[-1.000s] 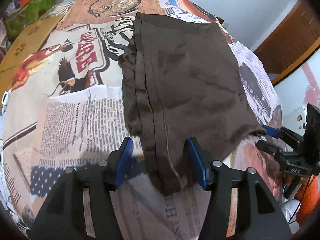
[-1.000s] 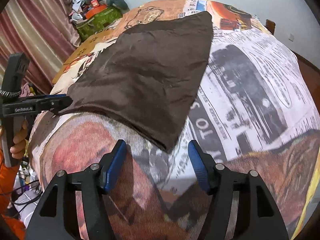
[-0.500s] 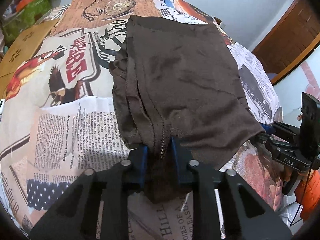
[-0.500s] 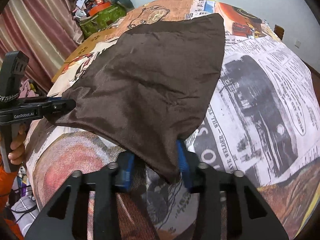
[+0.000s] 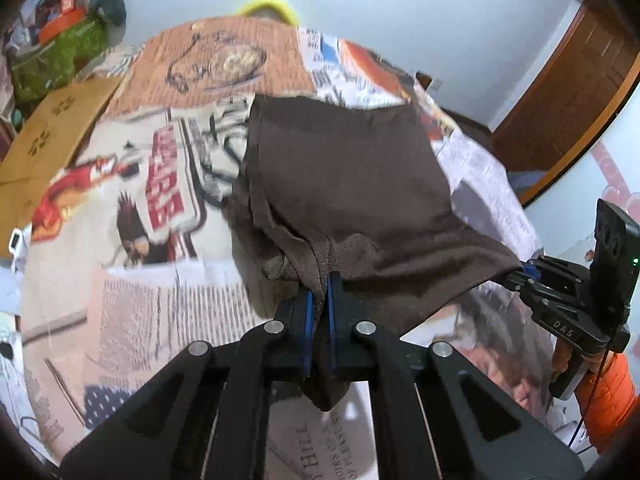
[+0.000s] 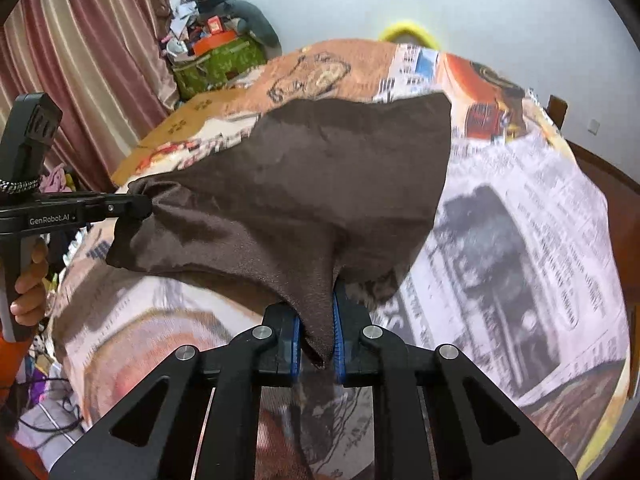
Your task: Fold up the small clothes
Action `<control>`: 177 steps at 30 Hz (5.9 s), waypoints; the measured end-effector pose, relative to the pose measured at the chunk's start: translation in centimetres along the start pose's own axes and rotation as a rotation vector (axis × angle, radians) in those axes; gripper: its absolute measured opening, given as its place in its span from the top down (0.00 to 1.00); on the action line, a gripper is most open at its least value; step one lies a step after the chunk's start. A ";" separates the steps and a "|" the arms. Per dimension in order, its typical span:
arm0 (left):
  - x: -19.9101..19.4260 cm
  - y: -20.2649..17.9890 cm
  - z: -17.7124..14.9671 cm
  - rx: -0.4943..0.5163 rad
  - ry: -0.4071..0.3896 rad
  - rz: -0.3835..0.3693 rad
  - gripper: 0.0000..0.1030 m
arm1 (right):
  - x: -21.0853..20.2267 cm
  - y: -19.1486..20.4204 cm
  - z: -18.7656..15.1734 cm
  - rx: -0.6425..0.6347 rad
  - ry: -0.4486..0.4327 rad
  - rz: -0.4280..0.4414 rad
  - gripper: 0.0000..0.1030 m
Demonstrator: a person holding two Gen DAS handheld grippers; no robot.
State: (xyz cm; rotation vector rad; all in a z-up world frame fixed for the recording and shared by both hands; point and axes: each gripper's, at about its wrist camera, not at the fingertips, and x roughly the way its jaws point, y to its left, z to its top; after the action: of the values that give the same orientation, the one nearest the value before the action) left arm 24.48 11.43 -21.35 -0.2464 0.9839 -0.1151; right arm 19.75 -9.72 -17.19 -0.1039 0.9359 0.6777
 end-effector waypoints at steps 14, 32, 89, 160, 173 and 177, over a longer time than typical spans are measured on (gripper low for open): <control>3.2 1.6 9.3 -0.062 -0.024 -0.038 0.95 | 0.7 -2.6 7.2 0.001 -0.085 -0.003 0.89; 14.3 4.6 13.7 -0.073 0.084 0.024 0.88 | 9.5 -9.1 11.0 0.096 0.024 0.051 0.86; 14.3 5.1 13.1 0.080 0.099 0.162 0.66 | 8.6 -11.4 12.0 0.183 -0.095 -0.002 0.68; 17.0 7.0 16.4 -0.144 0.122 -0.099 0.87 | 11.8 -11.1 11.2 0.286 -0.021 0.043 0.88; 0.6 6.5 14.0 -0.056 -0.113 -0.015 0.89 | 3.2 -2.6 13.5 0.139 -0.137 0.084 0.92; -3.5 8.1 12.6 -0.060 -0.148 0.014 0.88 | 1.4 0.7 13.7 0.116 -0.165 0.118 0.92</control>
State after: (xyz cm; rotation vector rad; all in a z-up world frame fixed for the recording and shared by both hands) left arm 32.99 21.96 -13.96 -0.2992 0.8422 -0.0536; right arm 29.63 -3.47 -9.82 0.1093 0.8249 0.7280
